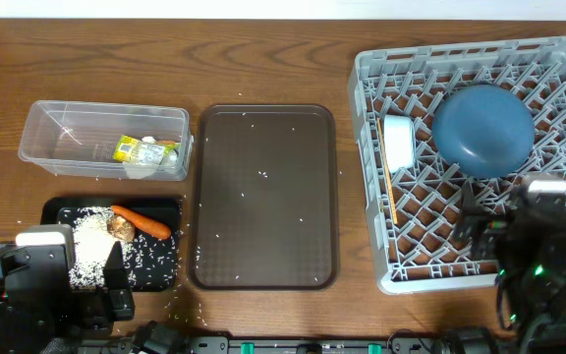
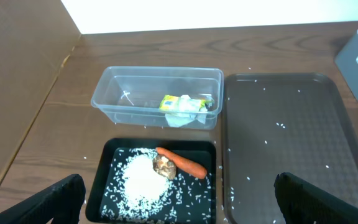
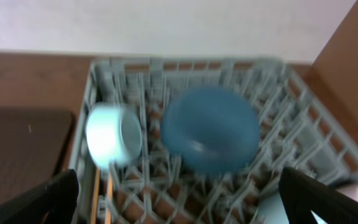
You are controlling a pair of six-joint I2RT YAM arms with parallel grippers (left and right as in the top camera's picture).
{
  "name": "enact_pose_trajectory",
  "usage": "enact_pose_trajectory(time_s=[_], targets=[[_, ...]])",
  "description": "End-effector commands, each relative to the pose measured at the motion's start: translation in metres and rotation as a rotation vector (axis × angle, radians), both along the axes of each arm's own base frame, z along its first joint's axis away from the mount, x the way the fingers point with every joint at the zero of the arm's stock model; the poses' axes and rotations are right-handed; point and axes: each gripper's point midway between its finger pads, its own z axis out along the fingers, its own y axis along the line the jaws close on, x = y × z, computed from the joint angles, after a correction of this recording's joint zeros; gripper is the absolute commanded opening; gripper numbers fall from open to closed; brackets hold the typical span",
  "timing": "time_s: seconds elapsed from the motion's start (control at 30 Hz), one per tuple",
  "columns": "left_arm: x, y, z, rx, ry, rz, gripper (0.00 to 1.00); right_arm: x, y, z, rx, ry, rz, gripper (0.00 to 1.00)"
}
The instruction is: Sort waste into correct bins and load items into the dishwasher rack
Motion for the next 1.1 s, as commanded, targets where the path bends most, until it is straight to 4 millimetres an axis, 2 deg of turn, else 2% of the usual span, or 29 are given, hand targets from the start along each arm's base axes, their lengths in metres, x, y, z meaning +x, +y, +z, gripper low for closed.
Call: enact_pose_trajectory(time_s=[0.0,0.17,0.33,0.6,0.7,1.07], targets=[[-0.001,0.002,0.002,-0.004,-0.008,0.017,0.98,-0.007,-0.003,-0.035,0.002,-0.004,0.0,0.99],[-0.001,0.002,0.002,-0.004,-0.008,0.017,0.98,-0.007,-0.007,-0.068,0.045,-0.097,-0.026,0.99],[-0.001,0.002,0.002,-0.004,-0.008,0.017,0.98,0.0,-0.008,-0.079,0.056,-0.235,-0.021,0.99],[-0.001,0.002,0.002,-0.004,-0.008,0.017,0.98,0.021,-0.003,-0.1,0.063,-0.324,0.013,0.99],[-0.001,0.002,0.002,-0.004,-0.008,0.017,0.98,0.024,-0.002,-0.115,0.064,-0.31,0.017,0.99],[-0.001,0.002,0.002,-0.004,-0.008,0.017,0.98,0.024,0.0,-0.115,0.066,-0.31,0.029,0.99]])
